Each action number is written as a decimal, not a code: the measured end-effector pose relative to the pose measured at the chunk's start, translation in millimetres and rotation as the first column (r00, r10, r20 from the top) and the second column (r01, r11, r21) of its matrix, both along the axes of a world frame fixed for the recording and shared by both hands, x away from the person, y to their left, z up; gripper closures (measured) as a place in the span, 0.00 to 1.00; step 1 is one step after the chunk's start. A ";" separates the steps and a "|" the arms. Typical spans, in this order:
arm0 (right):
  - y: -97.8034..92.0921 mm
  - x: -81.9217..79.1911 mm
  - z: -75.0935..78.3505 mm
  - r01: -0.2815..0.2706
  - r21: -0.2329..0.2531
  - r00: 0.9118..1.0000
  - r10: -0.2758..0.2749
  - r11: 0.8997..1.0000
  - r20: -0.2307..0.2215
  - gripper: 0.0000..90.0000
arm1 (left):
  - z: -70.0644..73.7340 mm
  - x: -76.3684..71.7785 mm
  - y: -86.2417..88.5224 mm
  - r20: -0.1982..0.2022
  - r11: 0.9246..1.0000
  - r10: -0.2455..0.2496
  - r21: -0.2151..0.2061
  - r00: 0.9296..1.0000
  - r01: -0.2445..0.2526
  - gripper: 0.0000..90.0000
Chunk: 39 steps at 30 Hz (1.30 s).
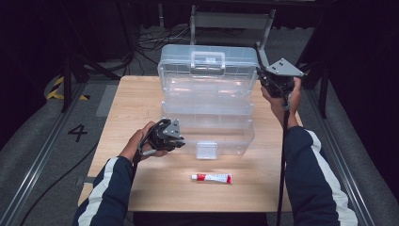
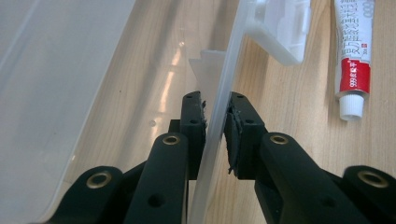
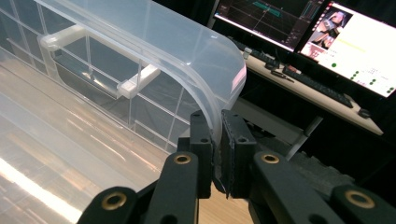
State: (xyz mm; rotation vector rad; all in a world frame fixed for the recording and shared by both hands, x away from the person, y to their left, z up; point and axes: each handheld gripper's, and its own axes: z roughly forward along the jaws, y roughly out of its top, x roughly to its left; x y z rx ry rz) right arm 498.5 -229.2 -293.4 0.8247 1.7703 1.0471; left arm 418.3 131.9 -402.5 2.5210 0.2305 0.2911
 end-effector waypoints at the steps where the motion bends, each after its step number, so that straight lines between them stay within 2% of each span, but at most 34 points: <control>1: -0.5 1.1 0.5 -0.003 0.002 1.000 0.003 1.000 -0.003 0.94 | 0.2 0.1 -0.3 -0.008 1.000 0.005 0.001 1.000 -0.005 0.87; 5: -0.2 4.6 1.8 0.000 0.005 1.000 0.000 1.000 -0.011 0.94 | 1.5 0.3 -2.2 0.000 1.000 -0.004 0.025 1.000 0.004 0.88; 11: 0.6 8.5 2.6 0.008 0.010 1.000 -0.008 1.000 -0.017 0.94 | 1.8 -0.6 -3.6 0.002 0.999 0.003 0.035 1.000 -0.004 0.87; 17: 0.4 14.7 4.0 0.007 0.017 1.000 -0.007 1.000 -0.024 0.94 | 1.7 2.3 -2.0 -0.017 0.999 -0.016 0.030 1.000 0.016 0.88; 24: 0.9 22.5 4.6 0.010 0.036 0.999 -0.008 0.999 -0.035 0.94 | 1.7 2.7 -1.6 -0.013 0.999 -0.022 0.028 1.000 0.022 0.89; 26: 0.8 26.7 6.1 0.013 0.042 0.999 -0.010 0.999 -0.052 0.94 | 1.3 2.9 -1.3 -0.014 0.999 -0.026 0.025 1.000 0.026 0.89; 31: 3.0 33.7 7.8 0.026 0.026 0.998 -0.024 0.999 -0.064 0.94 | 1.5 1.5 -2.2 -0.005 0.999 -0.018 0.030 1.000 0.018 0.89; 35: 2.7 41.1 9.2 0.029 0.045 0.996 -0.025 0.999 -0.088 0.94 | 1.8 0.8 -2.9 -0.002 0.999 -0.015 0.036 1.000 0.015 0.88; 39: 5.1 46.0 10.8 0.039 0.013 0.995 -0.037 0.999 -0.095 0.93 | 2.0 -0.3 -3.4 0.011 0.999 -0.013 0.046 1.000 0.013 0.88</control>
